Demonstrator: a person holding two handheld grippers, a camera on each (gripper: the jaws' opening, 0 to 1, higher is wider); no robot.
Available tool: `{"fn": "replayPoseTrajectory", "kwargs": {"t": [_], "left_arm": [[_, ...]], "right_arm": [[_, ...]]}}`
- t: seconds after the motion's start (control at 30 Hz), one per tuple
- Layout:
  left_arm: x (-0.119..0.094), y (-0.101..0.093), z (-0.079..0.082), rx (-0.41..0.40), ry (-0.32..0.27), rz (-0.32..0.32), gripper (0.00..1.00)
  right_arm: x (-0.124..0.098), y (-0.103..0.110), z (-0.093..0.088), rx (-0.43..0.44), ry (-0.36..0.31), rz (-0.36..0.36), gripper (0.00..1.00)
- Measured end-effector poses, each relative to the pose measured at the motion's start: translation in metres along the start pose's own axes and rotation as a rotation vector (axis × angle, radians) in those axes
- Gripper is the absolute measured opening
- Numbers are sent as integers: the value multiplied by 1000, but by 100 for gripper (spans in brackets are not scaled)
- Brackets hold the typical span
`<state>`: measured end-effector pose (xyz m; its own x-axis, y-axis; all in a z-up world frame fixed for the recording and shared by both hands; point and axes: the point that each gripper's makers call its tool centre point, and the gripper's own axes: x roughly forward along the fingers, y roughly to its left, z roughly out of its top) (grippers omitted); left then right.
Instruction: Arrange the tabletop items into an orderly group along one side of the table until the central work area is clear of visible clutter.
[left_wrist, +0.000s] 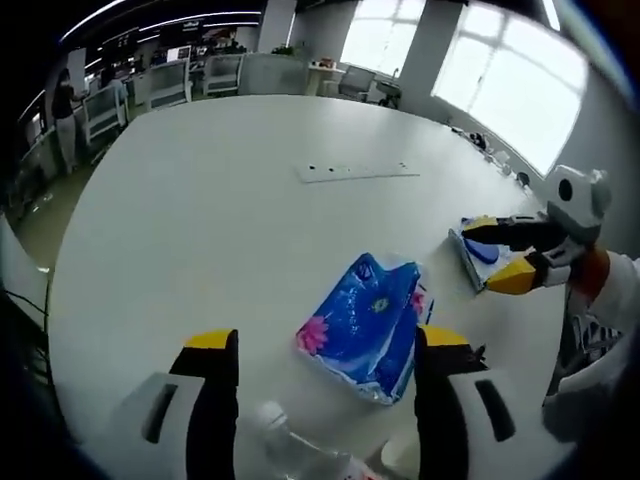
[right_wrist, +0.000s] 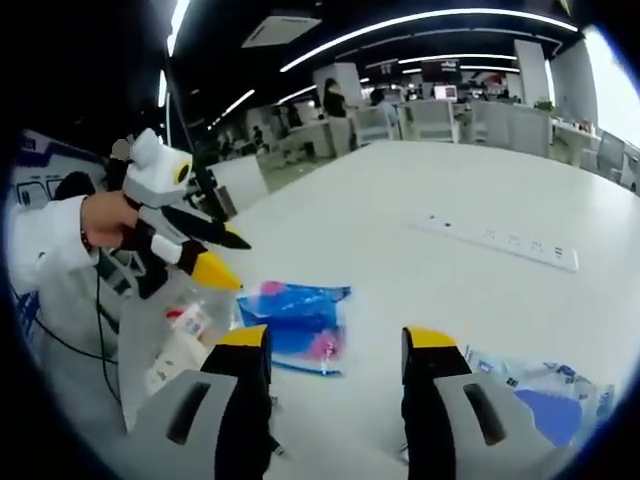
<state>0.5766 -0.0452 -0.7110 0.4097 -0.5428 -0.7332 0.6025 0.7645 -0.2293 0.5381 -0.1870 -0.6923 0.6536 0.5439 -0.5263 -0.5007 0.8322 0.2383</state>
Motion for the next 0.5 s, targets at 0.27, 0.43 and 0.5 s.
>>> {"fn": "replayPoseTrajectory", "kwargs": {"t": [0.27,0.43,0.5], "left_arm": [[9,1,-7,23,42,-6,60],[14,3,-15,39,82,-7,50],[15,2,-18,42,94,-7,46]], "right_arm": [[14,-6,-11,35,24,-6,47],[23,-5,-20,31,50,-4,45],[25,-4,-20,41,52,-5,43]]}}
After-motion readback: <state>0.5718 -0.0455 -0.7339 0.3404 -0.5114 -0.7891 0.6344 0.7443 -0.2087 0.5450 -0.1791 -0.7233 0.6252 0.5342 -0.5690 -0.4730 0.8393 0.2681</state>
